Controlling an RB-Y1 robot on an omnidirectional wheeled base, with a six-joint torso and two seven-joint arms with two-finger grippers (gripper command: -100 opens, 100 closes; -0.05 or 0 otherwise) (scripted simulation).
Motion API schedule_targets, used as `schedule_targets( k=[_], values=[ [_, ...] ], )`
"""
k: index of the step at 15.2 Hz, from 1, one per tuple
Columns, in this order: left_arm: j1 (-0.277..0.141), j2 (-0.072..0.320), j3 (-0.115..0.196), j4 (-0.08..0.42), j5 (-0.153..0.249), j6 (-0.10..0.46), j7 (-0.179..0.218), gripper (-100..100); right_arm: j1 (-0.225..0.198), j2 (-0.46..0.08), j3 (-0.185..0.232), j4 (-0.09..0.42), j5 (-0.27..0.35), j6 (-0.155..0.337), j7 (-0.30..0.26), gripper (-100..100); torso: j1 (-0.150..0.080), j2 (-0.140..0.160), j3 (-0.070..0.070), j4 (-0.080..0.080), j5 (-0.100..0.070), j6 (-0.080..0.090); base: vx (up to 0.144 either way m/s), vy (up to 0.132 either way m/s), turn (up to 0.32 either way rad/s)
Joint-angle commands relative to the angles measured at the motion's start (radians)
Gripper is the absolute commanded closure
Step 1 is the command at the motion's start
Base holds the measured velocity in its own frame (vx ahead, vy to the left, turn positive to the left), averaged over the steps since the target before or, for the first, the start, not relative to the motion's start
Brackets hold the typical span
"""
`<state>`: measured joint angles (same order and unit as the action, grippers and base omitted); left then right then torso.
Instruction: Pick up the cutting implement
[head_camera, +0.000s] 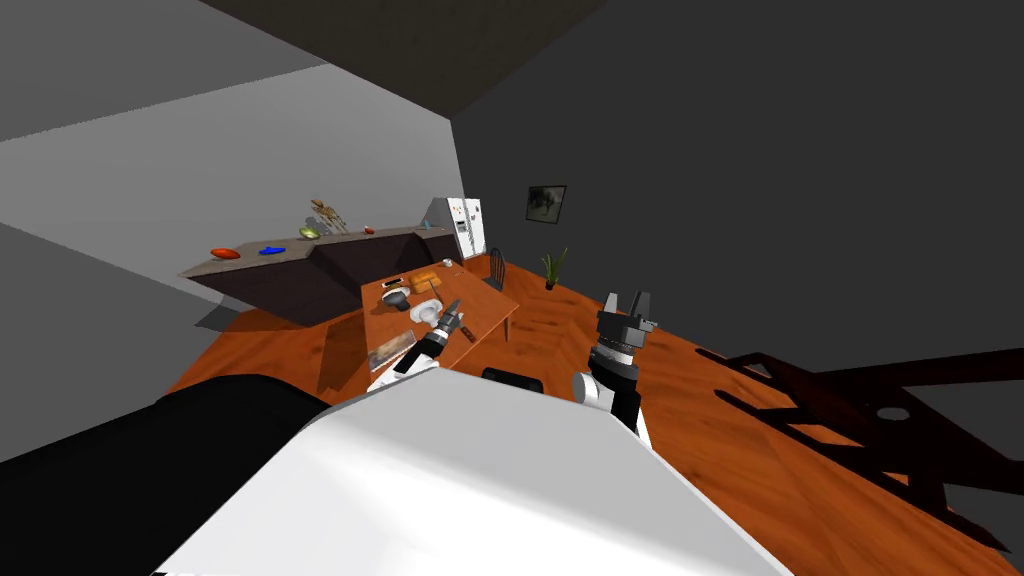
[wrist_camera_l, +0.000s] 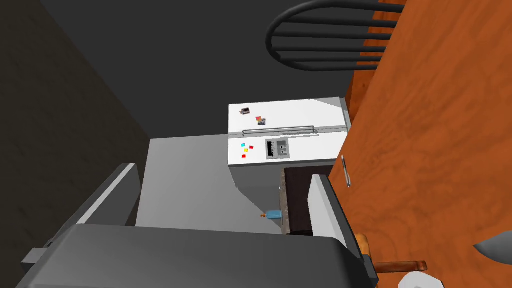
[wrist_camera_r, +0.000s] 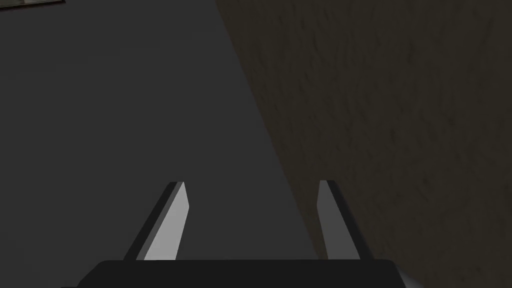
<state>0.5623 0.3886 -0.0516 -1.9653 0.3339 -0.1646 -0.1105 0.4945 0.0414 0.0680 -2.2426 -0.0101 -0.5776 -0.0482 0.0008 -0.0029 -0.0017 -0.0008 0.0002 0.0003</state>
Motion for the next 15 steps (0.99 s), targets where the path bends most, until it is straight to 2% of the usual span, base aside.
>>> schedule_targets(
  k=[1,2,3,4,5,6,7,8,9,10,11,13,14,15],
  values=[
    [-0.007,0.022,0.007,0.023,0.034,0.05,-0.013,-100,0.0,0.0,0.0,0.0,0.0,0.0,0.0,0,0.0,0.0,0.0,0.0,0.0,0.0,0.037,0.018,-0.193],
    [-0.007,0.022,0.007,0.023,0.034,0.052,-0.013,-100,0.0,0.0,0.0,0.0,0.0,0.0,0.0,0,0.0,0.0,0.0,0.0,0.0,0.0,0.024,0.014,-0.054],
    [-0.002,0.046,0.008,0.052,0.072,0.086,-0.03,-100,0.0,0.0,0.0,0.0,0.0,0.0,0.0,0,0.0,0.0,0.0,0.0,0.0,0.0,0.028,0.008,-0.159],
    [-0.002,0.046,0.008,0.052,0.072,0.095,-0.03,-100,0.0,0.0,0.0,0.0,0.0,0.0,0.0,0,0.0,0.0,0.0,0.0,0.0,0.0,0.028,0.009,-0.191],
    [0.003,0.07,0.01,0.08,0.107,0.125,-0.047,-100,0.0,0.0,0.0,0.0,0.0,0.0,0.0,0,0.0,0.0,0.0,0.0,0.0,0.0,0.038,0.011,-0.255],
    [0.003,0.07,0.01,0.08,0.109,0.138,-0.047,-100,0.0,0.0,0.0,0.0,0.0,0.0,0.0,0,0.0,0.0,0.0,0.0,0.0,0.0,0.04,0.017,-0.204],
    [0.009,0.093,0.012,0.103,0.14,0.163,-0.064,-100,0.0,0.0,0.0,0.0,0.0,0.0,0.0,0,0.0,0.0,0.0,0.0,0.0,0.0,0.04,0.016,-0.244],
    [0.009,0.093,0.012,0.109,0.148,0.181,-0.064,-100,0.0,0.0,0.0,0.0,0.0,0.0,0.0,0,0.0,-0.001,0.0,0.0,0.0,0.0,0.037,0.017,-0.215],
    [0.015,0.116,0.013,0.139,0.178,0.206,-0.082,-100,0.0,0.0,0.0,0.0,0.0,0.0,0.0,0,0.0,-0.001,0.0,0.0,0.0,0.0,0.041,0.019,-0.245],
    [0.015,0.116,0.013,0.139,0.186,0.225,-0.082,-100,0.0,0.0,0.0,0.0,0.0,0.0,0.0,0,0.0,-0.001,0.0,0.0,0.0,0.0,0.039,0.021,-0.2],
    [0.02,0.139,0.015,0.168,0.21,0.253,-0.099,-100,0.0,0.0,0.0,0.0,0.0,0.0,0.0,0,0.0,-0.001,0.0,0.0,0.0,0.0,0.041,0.017,-0.255],
    [0.02,0.139,0.015,0.168,0.224,0.269,-0.099,-100,0.0,0.0,0.0,0.0,0.0,0.0,0.0,0,0.0,-0.001,0.0,0.0,0.0,0.0,0.032,0.02,-0.121],
    [0.026,0.162,0.016,0.197,0.262,0.303,-0.116,-100,0.0,0.0,0.0,0.0,0.0,0.0,0.0,0,0.0,0.0,0.0,0.0,0.0,-0.001,0.029,0.013,-0.131],
    [0.026,0.162,0.016,0.197,0.262,0.312,-0.116,-100,0.0,0.0,0.0,0.0,0.0,0.0,0.0,0,0.0,0.0,0.0,0.0,0.0,0.0,0.028,0.015,-0.174]
  ],
)
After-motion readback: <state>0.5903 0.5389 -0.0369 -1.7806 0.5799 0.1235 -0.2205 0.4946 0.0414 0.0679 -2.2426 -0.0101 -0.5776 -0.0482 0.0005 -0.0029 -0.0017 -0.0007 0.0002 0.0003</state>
